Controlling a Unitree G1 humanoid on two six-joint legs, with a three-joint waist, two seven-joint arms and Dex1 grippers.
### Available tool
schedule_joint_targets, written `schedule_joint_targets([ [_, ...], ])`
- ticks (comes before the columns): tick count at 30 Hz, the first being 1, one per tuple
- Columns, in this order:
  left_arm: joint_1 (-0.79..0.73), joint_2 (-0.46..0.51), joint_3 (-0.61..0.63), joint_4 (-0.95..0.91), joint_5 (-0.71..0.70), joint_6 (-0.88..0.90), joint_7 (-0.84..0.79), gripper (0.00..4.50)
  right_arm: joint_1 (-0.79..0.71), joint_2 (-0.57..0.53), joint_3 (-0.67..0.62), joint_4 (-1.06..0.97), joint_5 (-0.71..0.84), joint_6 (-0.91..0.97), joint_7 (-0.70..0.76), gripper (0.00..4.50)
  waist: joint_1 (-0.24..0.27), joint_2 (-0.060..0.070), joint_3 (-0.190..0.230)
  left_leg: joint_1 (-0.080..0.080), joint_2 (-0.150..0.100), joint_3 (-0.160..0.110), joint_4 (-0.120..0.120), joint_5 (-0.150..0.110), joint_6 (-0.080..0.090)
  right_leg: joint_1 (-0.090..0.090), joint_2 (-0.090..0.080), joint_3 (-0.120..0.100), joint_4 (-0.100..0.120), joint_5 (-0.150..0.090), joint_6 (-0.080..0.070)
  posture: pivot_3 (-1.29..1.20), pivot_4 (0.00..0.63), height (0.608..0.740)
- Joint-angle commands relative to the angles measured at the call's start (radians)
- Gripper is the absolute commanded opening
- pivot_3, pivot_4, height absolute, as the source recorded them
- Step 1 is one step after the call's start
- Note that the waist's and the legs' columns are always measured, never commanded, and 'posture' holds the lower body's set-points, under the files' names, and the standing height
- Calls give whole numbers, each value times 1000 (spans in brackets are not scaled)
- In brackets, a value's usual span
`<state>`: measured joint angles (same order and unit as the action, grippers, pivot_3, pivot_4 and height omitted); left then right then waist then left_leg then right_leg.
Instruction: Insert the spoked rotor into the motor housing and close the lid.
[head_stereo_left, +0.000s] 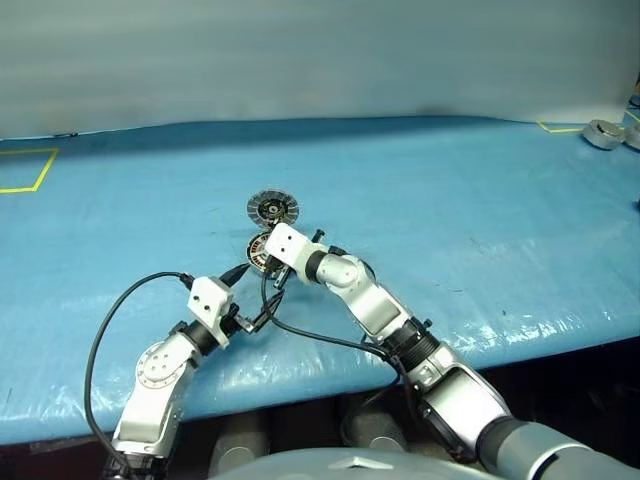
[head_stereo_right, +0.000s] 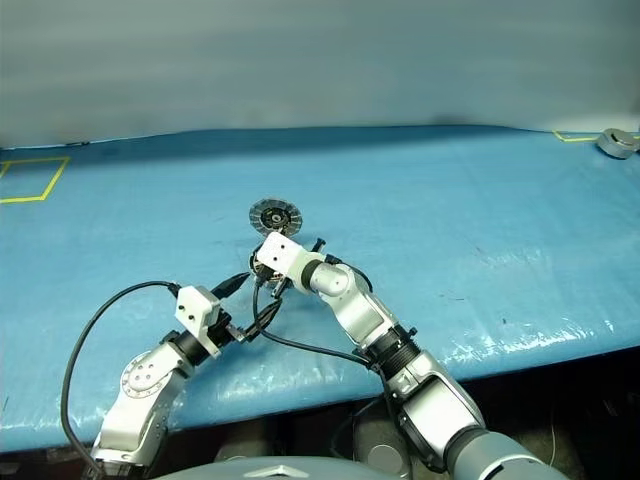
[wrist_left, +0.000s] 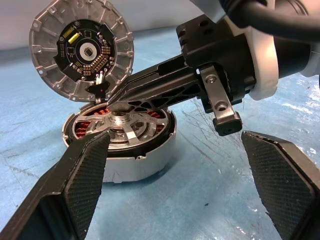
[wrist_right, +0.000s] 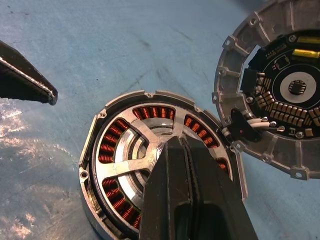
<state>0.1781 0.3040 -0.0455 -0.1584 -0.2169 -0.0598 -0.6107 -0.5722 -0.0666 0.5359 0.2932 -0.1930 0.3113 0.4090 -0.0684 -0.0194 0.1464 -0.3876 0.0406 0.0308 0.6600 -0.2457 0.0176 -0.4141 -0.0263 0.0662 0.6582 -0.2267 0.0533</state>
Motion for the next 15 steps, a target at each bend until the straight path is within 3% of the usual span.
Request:
schedule_joint_targets([
  [1, -6, -4, -1, -11, -6, -21, 3, 4500, 53, 17, -27, 12, 69, -70, 79, 14, 1, 0, 0, -1, 0, 0, 0, 0, 0, 0, 0, 0, 0, 0, 0, 0, 150, 740],
  [4, -7, -2, -3, -11, -5, -19, 2, 4500, 61, 28, -43, 12, 70, -61, 86, 14, 1, 0, 0, -9, 0, 0, -1, 0, 0, -3, 1, 0, 0, 1, -1, 0, 150, 740],
  [8, -8, -1, -6, -14, -8, -18, 2, 4500, 56, 31, -48, 48, 36, -35, 57, 14, 1, 0, 0, -8, 0, 0, -5, 0, 0, -4, 3, 0, 0, 2, -5, 0, 150, 740],
  [15, -9, -7, -1, -26, -28, -10, 2, 4500, 107, 64, -144, -76, 169, -15, 120, 14, 4, 0, 1, -8, 2, 0, -4, 0, 0, -3, 2, -1, -1, -1, -1, 0, 150, 740],
])
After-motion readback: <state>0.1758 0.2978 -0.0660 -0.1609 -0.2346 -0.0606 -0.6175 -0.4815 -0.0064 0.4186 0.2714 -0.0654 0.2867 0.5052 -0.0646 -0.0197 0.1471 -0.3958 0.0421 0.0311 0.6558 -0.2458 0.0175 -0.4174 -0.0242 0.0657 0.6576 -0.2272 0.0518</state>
